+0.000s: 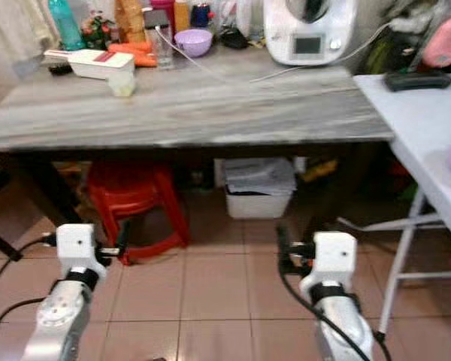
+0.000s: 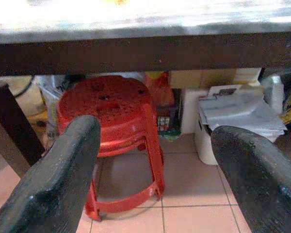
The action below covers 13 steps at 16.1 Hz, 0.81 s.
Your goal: Setting the table
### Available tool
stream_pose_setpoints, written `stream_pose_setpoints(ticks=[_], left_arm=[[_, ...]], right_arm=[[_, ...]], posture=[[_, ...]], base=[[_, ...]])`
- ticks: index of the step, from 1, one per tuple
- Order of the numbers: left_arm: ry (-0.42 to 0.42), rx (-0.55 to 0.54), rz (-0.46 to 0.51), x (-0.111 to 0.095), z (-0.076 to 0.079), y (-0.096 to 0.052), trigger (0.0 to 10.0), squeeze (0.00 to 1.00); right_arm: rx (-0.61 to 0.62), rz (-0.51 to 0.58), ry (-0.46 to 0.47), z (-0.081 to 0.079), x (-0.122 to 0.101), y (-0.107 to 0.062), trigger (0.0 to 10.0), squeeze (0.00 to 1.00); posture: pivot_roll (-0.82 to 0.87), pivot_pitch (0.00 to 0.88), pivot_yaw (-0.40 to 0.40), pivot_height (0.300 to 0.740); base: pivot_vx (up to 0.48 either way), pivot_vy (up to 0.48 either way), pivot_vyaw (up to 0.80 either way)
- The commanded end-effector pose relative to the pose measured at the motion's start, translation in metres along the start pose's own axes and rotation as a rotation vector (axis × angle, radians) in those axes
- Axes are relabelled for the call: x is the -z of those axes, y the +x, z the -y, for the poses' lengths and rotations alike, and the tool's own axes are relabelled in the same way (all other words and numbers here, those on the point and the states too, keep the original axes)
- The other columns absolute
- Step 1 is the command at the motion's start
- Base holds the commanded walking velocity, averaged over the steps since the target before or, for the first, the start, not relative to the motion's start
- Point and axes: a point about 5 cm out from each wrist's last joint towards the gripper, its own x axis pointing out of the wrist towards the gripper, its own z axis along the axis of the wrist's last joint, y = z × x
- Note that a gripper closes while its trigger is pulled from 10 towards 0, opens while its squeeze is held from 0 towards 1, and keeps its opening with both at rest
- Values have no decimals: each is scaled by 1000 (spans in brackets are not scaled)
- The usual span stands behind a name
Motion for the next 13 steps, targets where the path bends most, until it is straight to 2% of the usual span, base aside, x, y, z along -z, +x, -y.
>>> stream_pose_setpoints(ticks=[1,7,13], left_arm=[[11,10,23,-3,0,0,10000,0],[17,54,42,-8,-1,-2,10000,0],[12,60,44,-10,-1,-2,10000,0]], right_arm=[[9,12,-9,4,-3,0,10000,0],[-5,15,-13,1,-4,-1,10000,0],[-19,20,-10,-2,-4,2,10000,0]], posture=[[-98,56,46,740],[-94,59,46,740],[-78,61,53,740]], base=[[0,0,0],[0,0,0],[0,-391,0]])
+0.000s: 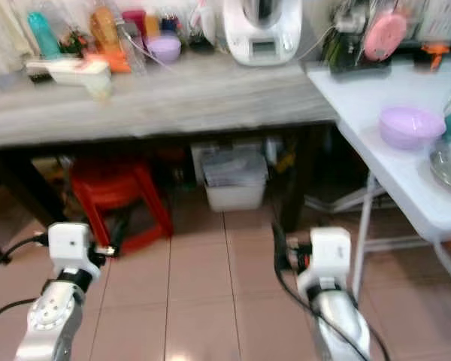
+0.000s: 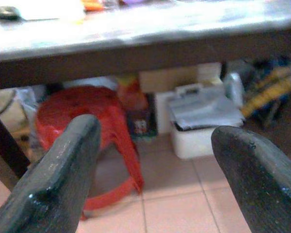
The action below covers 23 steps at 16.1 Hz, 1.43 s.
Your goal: Setting the table
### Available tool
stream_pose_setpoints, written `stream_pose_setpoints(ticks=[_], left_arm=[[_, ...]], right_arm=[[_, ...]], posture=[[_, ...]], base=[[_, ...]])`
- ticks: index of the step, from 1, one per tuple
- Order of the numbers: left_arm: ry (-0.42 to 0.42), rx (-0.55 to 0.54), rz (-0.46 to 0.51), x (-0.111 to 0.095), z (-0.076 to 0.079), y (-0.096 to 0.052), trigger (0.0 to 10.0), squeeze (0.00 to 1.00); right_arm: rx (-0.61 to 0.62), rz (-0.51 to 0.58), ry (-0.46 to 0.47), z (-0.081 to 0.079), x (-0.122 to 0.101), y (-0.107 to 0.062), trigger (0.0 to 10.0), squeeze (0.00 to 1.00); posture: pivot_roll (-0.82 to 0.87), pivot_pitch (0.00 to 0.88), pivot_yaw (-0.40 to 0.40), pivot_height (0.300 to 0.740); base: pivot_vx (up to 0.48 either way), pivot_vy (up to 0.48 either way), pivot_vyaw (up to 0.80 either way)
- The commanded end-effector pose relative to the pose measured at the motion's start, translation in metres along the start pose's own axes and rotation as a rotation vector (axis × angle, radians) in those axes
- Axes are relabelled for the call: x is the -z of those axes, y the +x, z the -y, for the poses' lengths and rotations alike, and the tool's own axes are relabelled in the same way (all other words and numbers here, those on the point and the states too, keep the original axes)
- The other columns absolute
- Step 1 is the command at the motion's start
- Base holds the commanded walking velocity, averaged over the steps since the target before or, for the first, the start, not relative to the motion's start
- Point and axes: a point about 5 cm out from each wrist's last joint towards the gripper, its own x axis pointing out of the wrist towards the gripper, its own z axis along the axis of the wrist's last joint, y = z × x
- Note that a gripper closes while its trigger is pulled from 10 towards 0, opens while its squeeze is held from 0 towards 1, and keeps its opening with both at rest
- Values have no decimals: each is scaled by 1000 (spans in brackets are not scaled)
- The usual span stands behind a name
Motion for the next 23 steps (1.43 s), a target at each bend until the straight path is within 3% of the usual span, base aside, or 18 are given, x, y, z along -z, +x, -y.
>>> stream_pose_setpoints(ticks=[1,4,7,9,11,14,17,23], left_arm=[[7,5,16,-5,-3,1,10000,0],[5,-6,19,-7,-6,1,10000,0],[15,34,17,-8,2,5,10000,0],[4,18,30,-18,-1,7,10000,0],[20,21,22,-17,-3,6,10000,0],[20,-25,18,-19,-10,5,10000,0],[24,-17,6,-15,-8,-1,10000,0],[6,20,-4,-12,4,1,10000,0]], right_arm=[[-7,6,1,-2,-1,0,10000,0],[-8,12,8,-5,-1,1,10000,0],[25,14,14,-1,0,-2,10000,0],[-2,21,7,-5,-1,-2,10000,0],[26,12,26,-3,3,-2,10000,0],[-2,21,42,-13,2,2,10000,0],[-28,30,44,-17,1,9,10000,0],[7,19,42,-9,0,6,10000,0]], posture=[[-73,56,55,740],[-80,53,75,740],[-79,61,89,740],[-65,82,117,740],[-40,78,117,740],[-9,71,115,740],[-4,74,106,740],[-42,83,92,740]], base=[[0,-416,0],[0,-417,0],[0,-415,144],[0,-414,469],[0,-412,463],[0,-407,454],[0,-404,406],[0,-222,68]])
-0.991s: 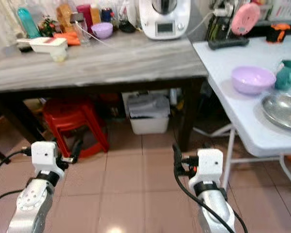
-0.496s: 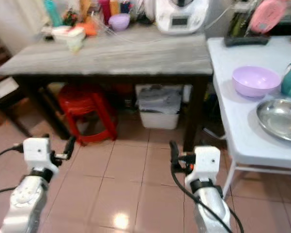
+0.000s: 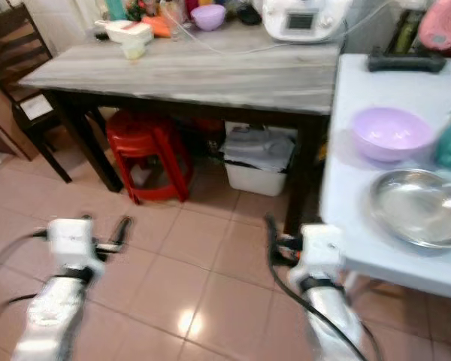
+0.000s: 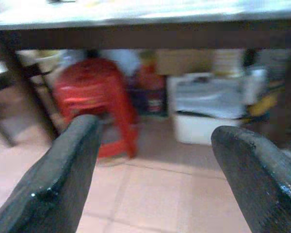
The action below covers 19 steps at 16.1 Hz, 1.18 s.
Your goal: Setting the table
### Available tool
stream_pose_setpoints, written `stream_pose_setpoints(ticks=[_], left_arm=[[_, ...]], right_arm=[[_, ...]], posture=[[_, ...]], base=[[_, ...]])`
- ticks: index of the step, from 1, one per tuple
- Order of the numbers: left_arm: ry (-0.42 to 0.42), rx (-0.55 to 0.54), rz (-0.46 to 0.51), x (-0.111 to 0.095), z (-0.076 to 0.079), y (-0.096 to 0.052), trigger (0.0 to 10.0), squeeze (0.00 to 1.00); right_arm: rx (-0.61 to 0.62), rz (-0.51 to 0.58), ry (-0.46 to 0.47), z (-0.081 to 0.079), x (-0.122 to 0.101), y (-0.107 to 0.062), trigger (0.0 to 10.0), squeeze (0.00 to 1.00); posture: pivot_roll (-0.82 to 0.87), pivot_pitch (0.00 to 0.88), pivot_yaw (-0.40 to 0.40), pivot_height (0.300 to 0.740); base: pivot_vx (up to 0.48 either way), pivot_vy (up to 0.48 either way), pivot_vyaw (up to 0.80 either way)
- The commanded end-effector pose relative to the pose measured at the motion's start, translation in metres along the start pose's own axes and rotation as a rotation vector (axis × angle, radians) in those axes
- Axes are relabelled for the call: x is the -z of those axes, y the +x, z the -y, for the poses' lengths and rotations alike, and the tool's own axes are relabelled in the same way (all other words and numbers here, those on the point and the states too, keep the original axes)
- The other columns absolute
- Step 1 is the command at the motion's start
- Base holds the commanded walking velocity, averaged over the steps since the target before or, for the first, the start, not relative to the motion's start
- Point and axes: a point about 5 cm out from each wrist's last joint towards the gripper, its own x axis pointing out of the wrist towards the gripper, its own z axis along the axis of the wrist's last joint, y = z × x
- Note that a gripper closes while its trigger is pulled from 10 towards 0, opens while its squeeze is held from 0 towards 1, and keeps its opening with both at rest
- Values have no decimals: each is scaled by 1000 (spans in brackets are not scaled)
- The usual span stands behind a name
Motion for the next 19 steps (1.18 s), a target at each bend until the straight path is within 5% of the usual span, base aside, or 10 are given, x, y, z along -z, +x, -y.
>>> stream_pose_setpoints(ticks=[1,12,19], left_arm=[[27,-16,-2,-1,-9,-1,10000,0],[-100,33,14,11,23,15,10000,0],[-128,20,45,8,23,19,10000,0]], right_arm=[[-11,5,21,-5,-2,-1,10000,0],[-19,14,-83,18,-27,-8,10000,0],[-28,28,-71,10,-30,1,10000,0]], posture=[[-49,85,89,740],[-185,71,-44,740],[-169,65,-8,740]], base=[[0,0,0],[0,0,-142],[0,0,-209]])
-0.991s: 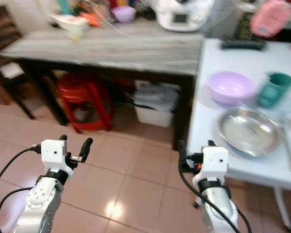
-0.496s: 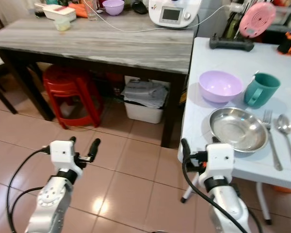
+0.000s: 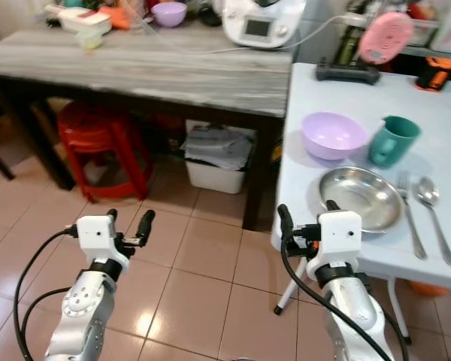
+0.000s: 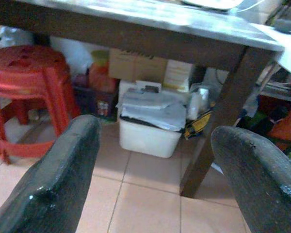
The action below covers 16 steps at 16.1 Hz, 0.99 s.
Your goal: Setting the table
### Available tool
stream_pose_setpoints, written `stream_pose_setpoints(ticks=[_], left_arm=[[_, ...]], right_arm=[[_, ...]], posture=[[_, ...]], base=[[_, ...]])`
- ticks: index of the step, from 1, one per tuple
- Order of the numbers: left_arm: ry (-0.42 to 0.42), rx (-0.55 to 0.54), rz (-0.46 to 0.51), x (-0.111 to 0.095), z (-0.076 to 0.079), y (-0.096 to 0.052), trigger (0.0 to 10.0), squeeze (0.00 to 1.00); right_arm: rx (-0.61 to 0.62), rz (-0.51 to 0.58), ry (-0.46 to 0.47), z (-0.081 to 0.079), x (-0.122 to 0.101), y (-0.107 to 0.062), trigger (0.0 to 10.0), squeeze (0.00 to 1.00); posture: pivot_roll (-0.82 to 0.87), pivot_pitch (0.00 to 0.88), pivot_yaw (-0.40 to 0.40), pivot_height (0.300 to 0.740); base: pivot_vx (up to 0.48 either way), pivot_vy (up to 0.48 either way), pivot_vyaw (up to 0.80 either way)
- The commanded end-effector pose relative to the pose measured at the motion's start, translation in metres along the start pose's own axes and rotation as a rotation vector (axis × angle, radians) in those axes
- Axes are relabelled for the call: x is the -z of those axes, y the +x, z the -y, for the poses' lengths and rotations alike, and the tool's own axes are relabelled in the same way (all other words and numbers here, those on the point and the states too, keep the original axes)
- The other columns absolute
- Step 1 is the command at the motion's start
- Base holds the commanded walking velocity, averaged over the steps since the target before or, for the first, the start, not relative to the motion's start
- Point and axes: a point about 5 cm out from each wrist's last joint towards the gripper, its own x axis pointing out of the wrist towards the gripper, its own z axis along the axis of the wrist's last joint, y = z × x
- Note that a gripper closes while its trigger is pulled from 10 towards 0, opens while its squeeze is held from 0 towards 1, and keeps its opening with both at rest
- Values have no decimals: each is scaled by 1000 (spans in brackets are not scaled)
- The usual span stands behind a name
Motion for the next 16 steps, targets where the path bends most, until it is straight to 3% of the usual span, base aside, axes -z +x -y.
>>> stream_pose_setpoints(ticks=[1,5,14,16], left_arm=[[-5,18,0,1,3,2,10000,0],[-14,33,16,-3,6,6,10000,0],[-22,34,18,-4,6,5,10000,0],[-21,42,25,-6,7,7,10000,0]], right_arm=[[16,-14,2,1,2,-1,10000,0],[22,-7,9,0,2,-1,10000,0],[25,-3,15,-2,3,0,10000,0],[26,-3,24,-4,4,0,10000,0]], posture=[[-171,65,-2,740],[-173,66,7,740],[-170,78,19,740],[-163,83,26,740]], base=[[0,0,-800],[0,0,-800],[0,0,0],[0,0,-775]])
